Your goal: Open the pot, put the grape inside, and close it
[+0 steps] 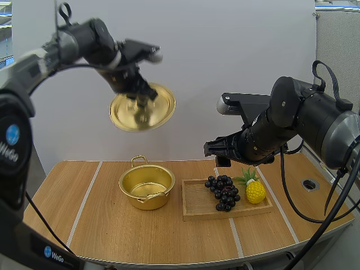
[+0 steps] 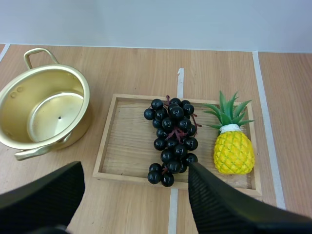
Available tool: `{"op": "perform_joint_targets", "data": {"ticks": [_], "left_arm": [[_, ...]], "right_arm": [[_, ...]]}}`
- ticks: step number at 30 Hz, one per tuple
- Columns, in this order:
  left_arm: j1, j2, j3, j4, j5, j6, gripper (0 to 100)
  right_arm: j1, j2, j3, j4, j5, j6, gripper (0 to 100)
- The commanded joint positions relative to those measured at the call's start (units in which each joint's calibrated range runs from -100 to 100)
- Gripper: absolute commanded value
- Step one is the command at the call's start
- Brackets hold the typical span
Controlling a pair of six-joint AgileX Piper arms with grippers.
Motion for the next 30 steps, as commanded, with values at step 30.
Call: {"op": "perform_joint_targets", "data": {"ticks": [30], "left_arm": [[-0.17,-4.02,-31.99,6.98,-26.44,-5.44,0]], "right_arm": [[-0.20,9.87,-0.45,-0.22,-10.15,-1.30,100]]}}
